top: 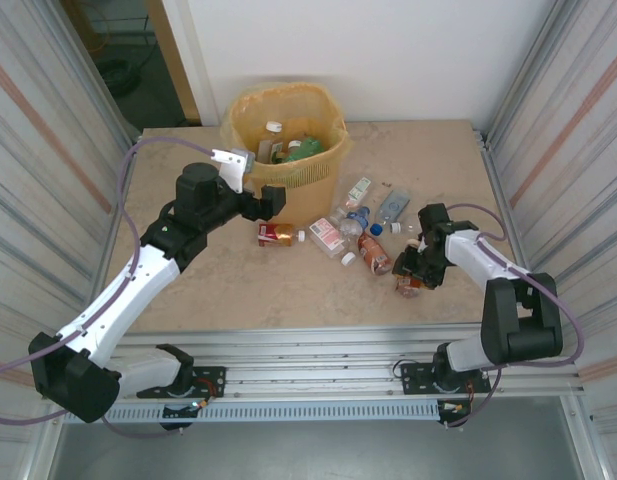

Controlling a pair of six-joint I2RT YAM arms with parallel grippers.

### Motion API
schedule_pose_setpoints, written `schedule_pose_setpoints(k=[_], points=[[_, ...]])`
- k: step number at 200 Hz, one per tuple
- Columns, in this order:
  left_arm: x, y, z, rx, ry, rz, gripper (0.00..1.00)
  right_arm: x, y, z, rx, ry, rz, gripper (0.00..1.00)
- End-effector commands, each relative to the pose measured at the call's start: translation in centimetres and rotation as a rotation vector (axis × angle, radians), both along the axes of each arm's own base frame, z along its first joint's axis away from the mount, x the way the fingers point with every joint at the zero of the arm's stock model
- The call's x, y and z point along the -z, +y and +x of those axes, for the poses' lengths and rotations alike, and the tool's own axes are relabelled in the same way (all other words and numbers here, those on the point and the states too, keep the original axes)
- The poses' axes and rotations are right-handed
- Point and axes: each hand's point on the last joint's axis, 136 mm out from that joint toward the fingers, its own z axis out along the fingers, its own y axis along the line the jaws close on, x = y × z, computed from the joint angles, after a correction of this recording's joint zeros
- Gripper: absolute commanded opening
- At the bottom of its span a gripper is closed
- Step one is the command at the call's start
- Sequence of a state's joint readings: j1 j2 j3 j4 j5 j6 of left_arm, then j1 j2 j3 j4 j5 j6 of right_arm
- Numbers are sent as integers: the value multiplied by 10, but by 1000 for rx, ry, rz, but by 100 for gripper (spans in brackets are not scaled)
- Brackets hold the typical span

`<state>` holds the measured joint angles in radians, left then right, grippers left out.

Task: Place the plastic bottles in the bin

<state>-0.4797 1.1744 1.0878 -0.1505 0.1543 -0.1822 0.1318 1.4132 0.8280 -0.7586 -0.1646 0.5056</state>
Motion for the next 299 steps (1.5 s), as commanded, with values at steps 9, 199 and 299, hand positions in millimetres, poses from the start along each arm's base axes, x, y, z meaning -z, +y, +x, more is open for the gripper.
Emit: schedule_pose_setpoints(k=[9, 199, 299], points=[[-11, -5, 1, 0, -20, -65, 99, -18, -5, -6, 6, -30, -28, 46], [-69, -143, -27, 449, -32, -199, 82, -257, 79, 25, -285, -1082, 167, 48], [-86, -217, -52, 705, 5, -223, 80, -292, 112, 22, -416, -1205, 212, 49]])
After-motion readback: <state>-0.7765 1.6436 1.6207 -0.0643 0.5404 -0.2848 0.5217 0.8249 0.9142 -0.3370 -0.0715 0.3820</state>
